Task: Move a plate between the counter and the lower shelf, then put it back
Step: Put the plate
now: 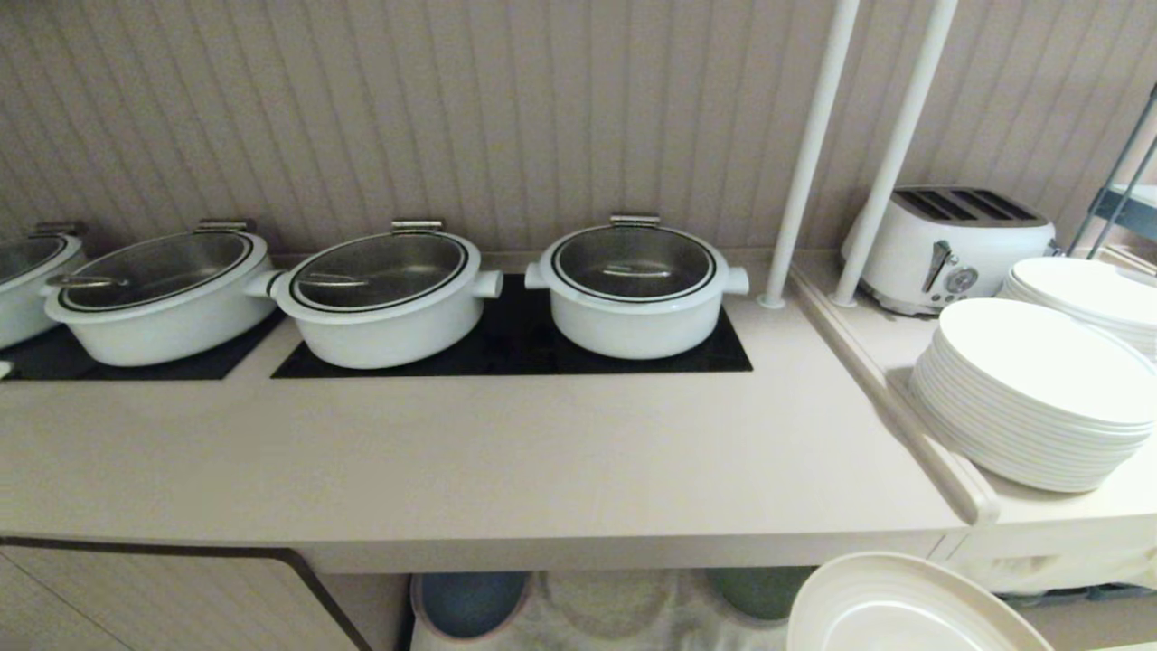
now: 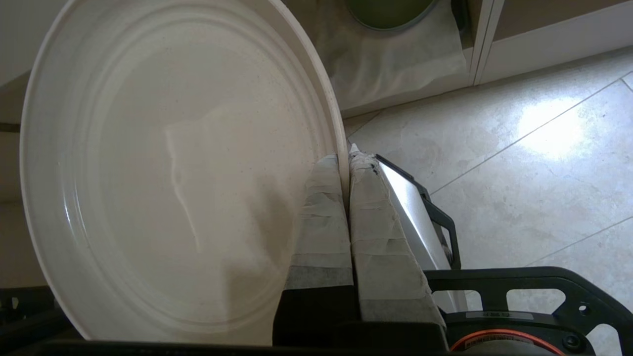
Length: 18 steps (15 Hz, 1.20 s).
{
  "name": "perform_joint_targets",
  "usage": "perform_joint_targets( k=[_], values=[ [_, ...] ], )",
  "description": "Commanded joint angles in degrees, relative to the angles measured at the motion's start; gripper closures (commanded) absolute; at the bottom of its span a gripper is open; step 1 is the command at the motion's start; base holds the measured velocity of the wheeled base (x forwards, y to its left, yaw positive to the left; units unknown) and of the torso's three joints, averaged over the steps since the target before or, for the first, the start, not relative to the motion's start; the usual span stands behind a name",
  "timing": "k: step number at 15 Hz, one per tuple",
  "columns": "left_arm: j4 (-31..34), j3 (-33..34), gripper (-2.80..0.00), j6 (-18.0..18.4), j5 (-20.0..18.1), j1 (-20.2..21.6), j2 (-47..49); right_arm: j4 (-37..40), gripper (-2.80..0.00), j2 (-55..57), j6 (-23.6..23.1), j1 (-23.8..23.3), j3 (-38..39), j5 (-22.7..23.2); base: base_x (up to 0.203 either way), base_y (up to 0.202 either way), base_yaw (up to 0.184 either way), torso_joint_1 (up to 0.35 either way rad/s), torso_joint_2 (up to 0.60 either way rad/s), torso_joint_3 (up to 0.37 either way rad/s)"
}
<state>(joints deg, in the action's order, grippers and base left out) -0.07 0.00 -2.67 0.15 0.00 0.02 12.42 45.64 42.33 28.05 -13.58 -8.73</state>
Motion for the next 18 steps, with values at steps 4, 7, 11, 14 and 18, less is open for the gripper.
perform_joint_targets(
  k=[4, 7, 11, 14, 18],
  values=[
    [-0.01, 0.0, 0.0, -0.05, 0.02, 0.0, -0.02, 0.06, 0.0, -0.03, 0.39, 0.45, -0.04, -0.15, 0.0, 0.0, 0.0, 0.0, 0.0, 0.0],
    [-0.01, 0.0, 0.0, -0.05, 0.02, 0.0, -0.02, 0.05, 0.0, -0.2, 0.39, 1.08, 0.05, -0.14, 0.0, 0.0, 0.0, 0.0, 0.0, 0.0],
    [-0.01, 0.0, 0.0, -0.05, 0.02, 0.0, -0.02, 0.06, 0.0, -0.2, 0.39, 2.01, -0.04, -0.59, 0.0, 0.0, 0.0, 0.0, 0.0, 0.0],
    [-0.01, 0.0, 0.0, -0.05, 0.02, 0.0, -0.02, 0.15, 0.0, -0.29, 0.39, 2.01, -0.13, -0.85, 0.0, 0.0, 0.0, 0.0, 0.0, 0.0],
    [-0.01, 0.0, 0.0, -0.05, 0.02, 0.0, -0.02, 0.06, 0.0, -0.38, 0.42, 2.18, -0.12, -0.94, 0.0, 0.0, 0.0, 0.0, 0.0, 0.0]
  ],
)
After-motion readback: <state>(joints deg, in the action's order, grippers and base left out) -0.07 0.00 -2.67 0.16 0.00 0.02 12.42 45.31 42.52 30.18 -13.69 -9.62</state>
